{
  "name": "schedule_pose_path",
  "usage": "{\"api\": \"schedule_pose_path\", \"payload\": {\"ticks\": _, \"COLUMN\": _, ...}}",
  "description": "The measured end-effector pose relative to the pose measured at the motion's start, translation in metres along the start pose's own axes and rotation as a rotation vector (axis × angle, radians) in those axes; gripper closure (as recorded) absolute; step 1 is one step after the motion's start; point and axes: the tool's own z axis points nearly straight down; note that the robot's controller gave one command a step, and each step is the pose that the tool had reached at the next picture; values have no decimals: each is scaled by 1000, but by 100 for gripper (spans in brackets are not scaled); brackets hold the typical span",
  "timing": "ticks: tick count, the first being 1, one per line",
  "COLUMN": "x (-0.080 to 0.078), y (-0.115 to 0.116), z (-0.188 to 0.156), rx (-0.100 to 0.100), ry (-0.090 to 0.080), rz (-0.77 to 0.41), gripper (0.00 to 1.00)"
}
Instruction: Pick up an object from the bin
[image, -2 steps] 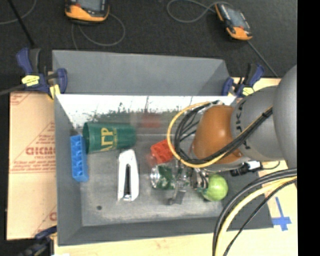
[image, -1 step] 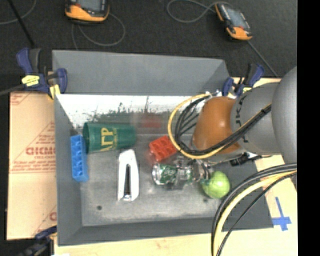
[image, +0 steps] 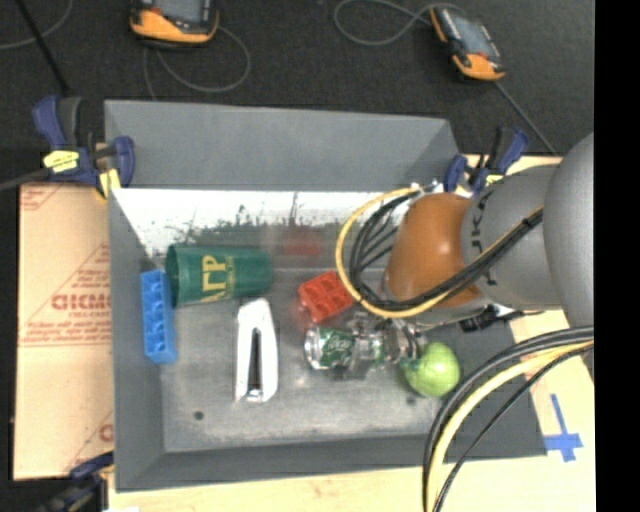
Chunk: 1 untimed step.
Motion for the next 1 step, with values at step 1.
{"api": "schedule_pose_path", "payload": {"ticks": 1, "x": -15, "y": 14, "z": -169, "rx": -2, "ry": -6, "rz": 52, "gripper": 100}}
